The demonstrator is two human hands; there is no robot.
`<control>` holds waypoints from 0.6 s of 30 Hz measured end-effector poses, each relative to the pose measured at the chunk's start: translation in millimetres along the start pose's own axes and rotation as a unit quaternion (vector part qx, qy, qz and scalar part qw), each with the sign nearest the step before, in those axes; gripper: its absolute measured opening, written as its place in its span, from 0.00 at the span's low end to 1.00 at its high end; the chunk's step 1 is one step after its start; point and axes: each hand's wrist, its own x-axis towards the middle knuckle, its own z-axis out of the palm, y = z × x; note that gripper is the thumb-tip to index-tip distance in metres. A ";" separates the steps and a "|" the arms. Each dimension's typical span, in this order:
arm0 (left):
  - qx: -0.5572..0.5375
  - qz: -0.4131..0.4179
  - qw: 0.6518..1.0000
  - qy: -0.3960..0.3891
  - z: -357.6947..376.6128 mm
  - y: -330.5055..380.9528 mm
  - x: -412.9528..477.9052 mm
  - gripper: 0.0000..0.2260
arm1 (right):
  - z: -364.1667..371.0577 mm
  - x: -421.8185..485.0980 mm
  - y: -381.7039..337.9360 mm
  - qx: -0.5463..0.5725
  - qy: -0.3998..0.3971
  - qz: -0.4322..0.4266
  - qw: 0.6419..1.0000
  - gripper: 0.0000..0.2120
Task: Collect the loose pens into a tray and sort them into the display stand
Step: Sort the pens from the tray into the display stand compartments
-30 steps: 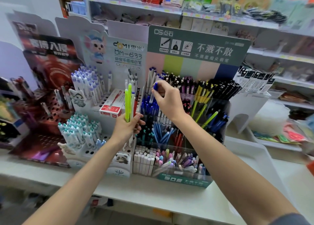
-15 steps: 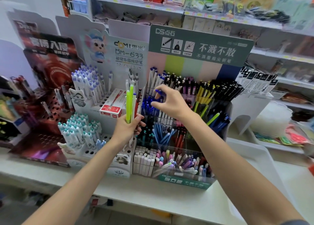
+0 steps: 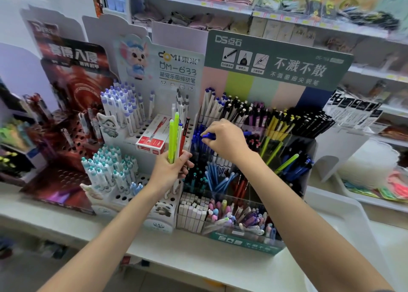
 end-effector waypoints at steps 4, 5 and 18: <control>0.004 -0.001 1.000 -0.007 1.9 1.9 -0.3 0.10 | -8.3 3.2 -0.2 0.041 0.038 -0.003 0.998 0.18; 0.003 -0.001 1.000 -0.006 2.4 2.7 -0.6 0.10 | -7.0 2.8 -4.4 0.038 0.035 -0.009 0.999 0.20; -0.026 0.013 1.000 0.005 -2.8 10.0 -1.9 0.08 | -15.0 24.2 -14.7 0.020 -0.003 0.031 0.999 0.10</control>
